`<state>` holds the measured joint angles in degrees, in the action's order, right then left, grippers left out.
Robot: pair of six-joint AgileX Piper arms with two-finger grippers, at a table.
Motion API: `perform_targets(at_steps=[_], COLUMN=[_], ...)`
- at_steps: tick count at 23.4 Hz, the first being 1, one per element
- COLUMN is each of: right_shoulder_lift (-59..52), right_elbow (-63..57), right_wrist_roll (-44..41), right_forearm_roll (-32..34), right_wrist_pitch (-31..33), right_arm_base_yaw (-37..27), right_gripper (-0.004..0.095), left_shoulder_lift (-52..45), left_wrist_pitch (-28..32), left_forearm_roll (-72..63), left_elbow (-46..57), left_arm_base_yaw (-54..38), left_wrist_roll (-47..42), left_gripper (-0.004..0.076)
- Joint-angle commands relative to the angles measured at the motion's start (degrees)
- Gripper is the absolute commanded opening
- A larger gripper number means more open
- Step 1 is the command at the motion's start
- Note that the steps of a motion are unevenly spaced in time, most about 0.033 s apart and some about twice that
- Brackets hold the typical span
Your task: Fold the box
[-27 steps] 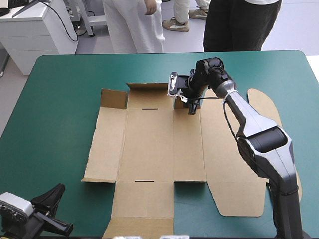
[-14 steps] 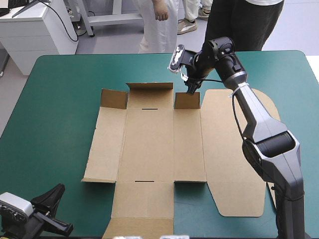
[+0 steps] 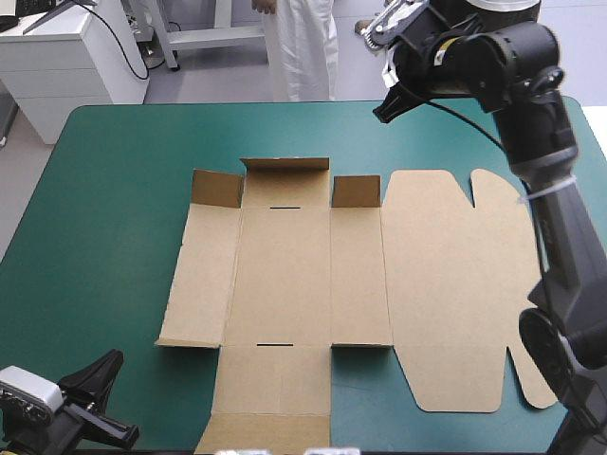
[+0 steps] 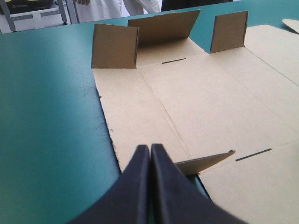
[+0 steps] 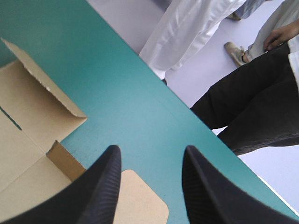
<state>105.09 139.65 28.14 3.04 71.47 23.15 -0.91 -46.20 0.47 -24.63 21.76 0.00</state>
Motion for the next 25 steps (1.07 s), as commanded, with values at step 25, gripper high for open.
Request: perform_targets(at_steps=[25], right_shoulder_lift=[-74.6], right_elbow=[-80.4], right_wrist_roll=[-28.9], right_forearm_roll=[13.2], right_wrist_pitch=[-17.1], right_arm_base_yaw=[-0.3], right_gripper=[-0.0021], left_shoulder_lift=[-0.5], left_wrist_pitch=[4.3], left_forearm_roll=[0.0], left_elbow=[-1.3], left_arm_base_yaw=[0.2], left_wrist_roll=[0.0], left_gripper=[-0.001])
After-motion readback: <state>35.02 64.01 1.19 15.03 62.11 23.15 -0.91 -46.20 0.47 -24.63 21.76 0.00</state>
